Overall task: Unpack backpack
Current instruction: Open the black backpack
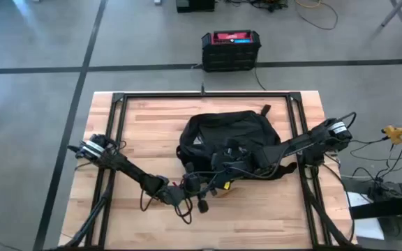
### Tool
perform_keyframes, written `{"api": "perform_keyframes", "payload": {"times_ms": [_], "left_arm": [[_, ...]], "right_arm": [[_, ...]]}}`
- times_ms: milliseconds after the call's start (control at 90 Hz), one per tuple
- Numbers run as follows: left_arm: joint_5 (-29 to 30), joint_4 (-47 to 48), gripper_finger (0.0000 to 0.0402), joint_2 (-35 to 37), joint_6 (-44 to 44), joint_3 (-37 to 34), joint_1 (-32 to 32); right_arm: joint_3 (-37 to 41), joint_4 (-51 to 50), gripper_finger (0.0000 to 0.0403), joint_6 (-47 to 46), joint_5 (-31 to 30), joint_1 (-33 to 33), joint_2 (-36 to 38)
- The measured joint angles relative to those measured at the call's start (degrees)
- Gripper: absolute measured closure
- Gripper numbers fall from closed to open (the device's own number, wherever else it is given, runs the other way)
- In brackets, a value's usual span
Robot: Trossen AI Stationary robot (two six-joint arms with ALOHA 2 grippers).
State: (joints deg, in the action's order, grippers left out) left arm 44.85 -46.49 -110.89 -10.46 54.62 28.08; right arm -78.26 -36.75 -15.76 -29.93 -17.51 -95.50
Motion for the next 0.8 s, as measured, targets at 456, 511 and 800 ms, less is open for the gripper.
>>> {"api": "perform_keyframes", "payload": {"times_ms": [456,511,800], "left_arm": [[-4.7,0.2,0.0125,-6.9,0.6,7.4,-4.7],[-3.5,0.1,0.0122,-8.6,0.9,8.9,-4.8],[1.6,0.8,0.0164,-13.2,-0.7,15.2,-5.3]], "right_arm": [[0.0,0.8,0.0400,-0.1,0.6,0.0,0.0],[0.0,0.7,0.0400,-0.2,0.8,0.0,0.0],[0.0,-0.2,0.0400,-0.1,2.3,0.0,0.3]]}}
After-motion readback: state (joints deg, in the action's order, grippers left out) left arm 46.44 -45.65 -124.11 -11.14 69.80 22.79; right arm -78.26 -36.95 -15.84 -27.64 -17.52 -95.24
